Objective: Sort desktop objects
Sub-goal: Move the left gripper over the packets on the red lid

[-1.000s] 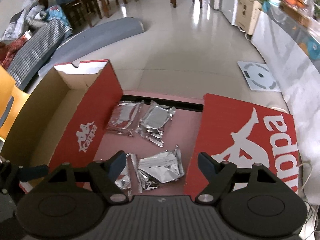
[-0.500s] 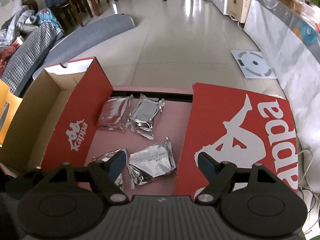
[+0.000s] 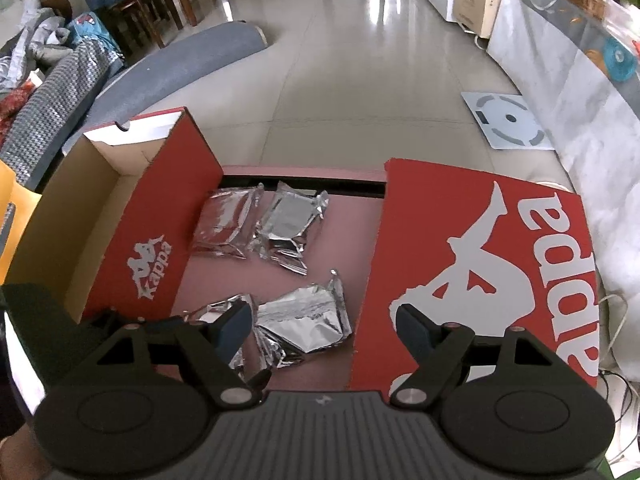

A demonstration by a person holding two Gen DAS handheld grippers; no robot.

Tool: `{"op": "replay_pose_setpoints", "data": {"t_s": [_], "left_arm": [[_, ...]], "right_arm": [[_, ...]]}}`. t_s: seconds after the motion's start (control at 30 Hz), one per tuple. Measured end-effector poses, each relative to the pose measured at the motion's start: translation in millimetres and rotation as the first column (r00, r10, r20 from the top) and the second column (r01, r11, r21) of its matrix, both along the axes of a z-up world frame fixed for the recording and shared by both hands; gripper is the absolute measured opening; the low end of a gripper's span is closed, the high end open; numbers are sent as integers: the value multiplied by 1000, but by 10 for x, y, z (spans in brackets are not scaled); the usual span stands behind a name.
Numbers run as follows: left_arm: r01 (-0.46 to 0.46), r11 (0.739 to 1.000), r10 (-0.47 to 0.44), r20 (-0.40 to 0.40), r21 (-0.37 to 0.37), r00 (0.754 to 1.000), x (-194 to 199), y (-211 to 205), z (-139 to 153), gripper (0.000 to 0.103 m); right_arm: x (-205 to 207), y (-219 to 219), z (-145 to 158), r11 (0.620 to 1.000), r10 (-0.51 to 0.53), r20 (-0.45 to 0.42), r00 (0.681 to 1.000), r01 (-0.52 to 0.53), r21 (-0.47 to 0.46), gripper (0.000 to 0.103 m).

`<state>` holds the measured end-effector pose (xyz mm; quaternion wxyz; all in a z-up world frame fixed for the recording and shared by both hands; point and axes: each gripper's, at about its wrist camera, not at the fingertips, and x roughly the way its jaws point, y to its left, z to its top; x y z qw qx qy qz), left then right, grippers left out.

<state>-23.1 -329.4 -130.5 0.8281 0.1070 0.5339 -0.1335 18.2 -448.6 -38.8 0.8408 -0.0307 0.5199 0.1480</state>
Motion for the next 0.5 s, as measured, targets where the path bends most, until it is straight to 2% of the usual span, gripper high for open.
{"op": "replay_pose_setpoints", "data": {"t_s": [0.07, 0.23, 0.5], "left_arm": [[14, 1000, -14, 5, 10, 1000, 5, -17, -34, 103], [57, 997, -59, 34, 61, 998, 9, -65, -106, 103], [59, 996, -62, 55, 63, 997, 16, -56, -122, 100]], "right_arm": [[12, -4, -12, 1000, -7, -3, 1000, 7, -6, 79], [48, -20, -48, 1000, -20, -28, 999, 20, 11, 79], [66, 13, -77, 1000, -22, -36, 999, 22, -4, 79]]}}
